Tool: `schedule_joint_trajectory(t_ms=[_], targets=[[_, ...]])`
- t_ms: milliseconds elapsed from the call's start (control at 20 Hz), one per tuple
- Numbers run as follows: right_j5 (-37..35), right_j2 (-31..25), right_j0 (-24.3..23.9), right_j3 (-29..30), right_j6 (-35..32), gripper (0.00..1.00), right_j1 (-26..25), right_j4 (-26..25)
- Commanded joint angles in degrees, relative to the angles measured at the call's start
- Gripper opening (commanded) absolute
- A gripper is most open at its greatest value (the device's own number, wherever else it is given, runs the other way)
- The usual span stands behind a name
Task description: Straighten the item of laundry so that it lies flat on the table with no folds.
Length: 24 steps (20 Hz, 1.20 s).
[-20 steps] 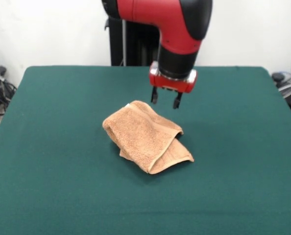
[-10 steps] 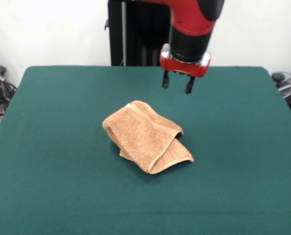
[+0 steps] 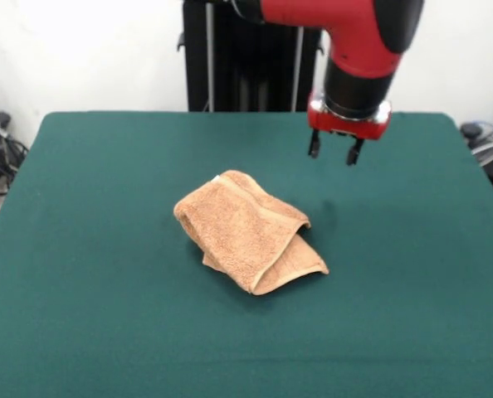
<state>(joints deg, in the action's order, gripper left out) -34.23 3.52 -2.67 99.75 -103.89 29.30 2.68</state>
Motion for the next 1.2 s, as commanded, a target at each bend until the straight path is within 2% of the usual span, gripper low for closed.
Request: schedule_joint_trajectory(t_ms=[50, 400, 700, 1200], targets=[[6.4, -3.0, 2.1, -3.2, -13.0, 1.0, -6.9, 3.2], [12.2, -1.2, 3.8, -6.7, -13.4, 1.0, -13.2, 2.9], [15.8, -1.0, 3.5, -8.9, -12.3, 1.0, -17.0, 3.1], [13.5, -1.2, 1.5, -12.6, -9.8, 1.0, -19.0, 2.5]])
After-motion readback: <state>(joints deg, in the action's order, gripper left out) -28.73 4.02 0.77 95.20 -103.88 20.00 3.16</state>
